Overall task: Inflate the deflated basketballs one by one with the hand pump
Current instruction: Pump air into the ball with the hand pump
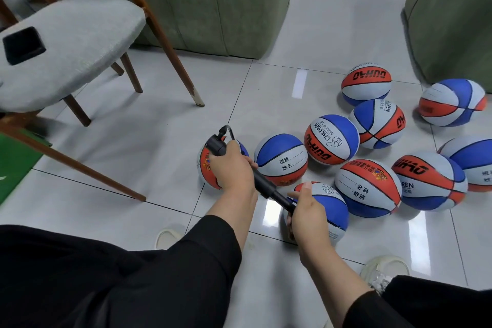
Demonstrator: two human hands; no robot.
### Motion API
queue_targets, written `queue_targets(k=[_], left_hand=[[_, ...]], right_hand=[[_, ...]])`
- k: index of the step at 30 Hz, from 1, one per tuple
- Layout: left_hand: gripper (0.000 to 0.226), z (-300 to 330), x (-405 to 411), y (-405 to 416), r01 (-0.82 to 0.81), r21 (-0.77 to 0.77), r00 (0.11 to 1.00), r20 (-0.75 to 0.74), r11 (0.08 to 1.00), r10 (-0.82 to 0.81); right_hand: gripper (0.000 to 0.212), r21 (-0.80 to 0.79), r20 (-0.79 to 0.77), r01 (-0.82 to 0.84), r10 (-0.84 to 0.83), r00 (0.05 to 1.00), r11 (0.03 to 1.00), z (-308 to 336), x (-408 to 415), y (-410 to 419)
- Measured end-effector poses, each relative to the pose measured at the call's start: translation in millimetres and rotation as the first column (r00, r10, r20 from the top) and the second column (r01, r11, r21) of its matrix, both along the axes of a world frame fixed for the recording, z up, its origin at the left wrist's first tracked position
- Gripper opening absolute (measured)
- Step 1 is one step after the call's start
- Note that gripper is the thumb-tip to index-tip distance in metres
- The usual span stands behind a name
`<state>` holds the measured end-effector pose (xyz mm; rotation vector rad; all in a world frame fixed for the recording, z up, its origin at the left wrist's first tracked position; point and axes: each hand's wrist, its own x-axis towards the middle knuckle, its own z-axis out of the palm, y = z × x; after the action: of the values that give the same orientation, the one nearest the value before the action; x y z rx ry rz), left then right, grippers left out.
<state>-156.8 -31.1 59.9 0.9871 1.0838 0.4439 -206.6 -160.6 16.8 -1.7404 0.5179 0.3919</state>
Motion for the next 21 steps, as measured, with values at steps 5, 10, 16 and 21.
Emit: queue_targets(k=[5, 10, 16, 21], left_hand=[[0.019, -5.2, -8.4, -21.6, 0.036, -0.002, 0.999, -0.001, 0.999, -0.036], [0.027, -6.1, -6.9, -19.8, 0.071, -0.049, 0.997, 0.007, 0.996, -0.071], [0.015, 1.7, 2.8, -10.2, 0.054, -0.075, 0.998, 0.030, 0.996, -0.052], [0.004, 1.2, 10.4, 7.0, 0.004, -0.056, 1.000, 0.015, 0.998, -0.003]], right_hand=[[0.064, -0.010, 0.040, -0.003, 0.004, 0.999, 1.000, 9.4, -0.5, 14.9], [0.071, -0.031, 0.061, -0.003, 0.005, 0.998, 1.000, 11.2, -0.2, 15.4], [0.062, -0.053, 0.096, 0.016, -0.011, 0.995, 0.998, 6.4, -0.7, -0.6], [0.073, -0.036, 0.031, 0.067, -0.066, 0.997, 0.997, 0.4, -3.6, -15.4]])
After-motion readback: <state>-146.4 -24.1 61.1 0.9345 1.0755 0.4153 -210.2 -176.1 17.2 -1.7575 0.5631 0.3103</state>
